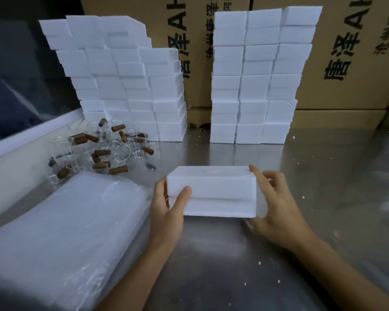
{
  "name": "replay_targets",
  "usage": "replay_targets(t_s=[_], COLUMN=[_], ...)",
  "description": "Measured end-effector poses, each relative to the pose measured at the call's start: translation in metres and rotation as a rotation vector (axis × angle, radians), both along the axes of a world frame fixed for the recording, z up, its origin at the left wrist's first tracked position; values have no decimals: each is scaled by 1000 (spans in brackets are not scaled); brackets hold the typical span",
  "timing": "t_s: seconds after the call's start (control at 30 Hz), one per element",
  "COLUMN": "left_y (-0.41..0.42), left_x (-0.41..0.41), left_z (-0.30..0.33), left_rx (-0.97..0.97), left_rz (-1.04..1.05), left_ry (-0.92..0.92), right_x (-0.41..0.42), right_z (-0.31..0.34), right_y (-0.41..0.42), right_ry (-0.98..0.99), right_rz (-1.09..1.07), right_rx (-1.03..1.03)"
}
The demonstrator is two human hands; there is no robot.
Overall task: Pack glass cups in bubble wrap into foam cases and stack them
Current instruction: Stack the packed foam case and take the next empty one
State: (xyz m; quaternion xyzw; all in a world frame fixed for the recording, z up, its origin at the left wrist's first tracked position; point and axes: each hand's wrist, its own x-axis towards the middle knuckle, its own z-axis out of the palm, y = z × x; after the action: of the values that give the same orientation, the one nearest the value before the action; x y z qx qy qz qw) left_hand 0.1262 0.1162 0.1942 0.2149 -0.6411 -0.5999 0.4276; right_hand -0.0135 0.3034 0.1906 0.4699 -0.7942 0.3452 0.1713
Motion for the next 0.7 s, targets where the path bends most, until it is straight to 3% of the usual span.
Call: replay_targets(t_s=[0.17,0.27,0.43,0.57,0.7], left_y=[-4,-4,-9,-20,-28], left_x=[-1,-2,7,22,30], left_z=[-3,-3,0,11,26], left_rx=[-41,-63,-161,-197,-90], left_rz=[44,58,58,67,-17], left_ry=[-127,-185,-297,-362,-385], right_x=[5,13,20,21,12], right_z=[-12,-6,4,2,1], right_y=[6,1,-29,-56,-73], right_ry=[-286,-426,-586,-628,-696], right_rz=[121,166,82,-45,-136], right_rx=[130,91,-209,-214,-184])
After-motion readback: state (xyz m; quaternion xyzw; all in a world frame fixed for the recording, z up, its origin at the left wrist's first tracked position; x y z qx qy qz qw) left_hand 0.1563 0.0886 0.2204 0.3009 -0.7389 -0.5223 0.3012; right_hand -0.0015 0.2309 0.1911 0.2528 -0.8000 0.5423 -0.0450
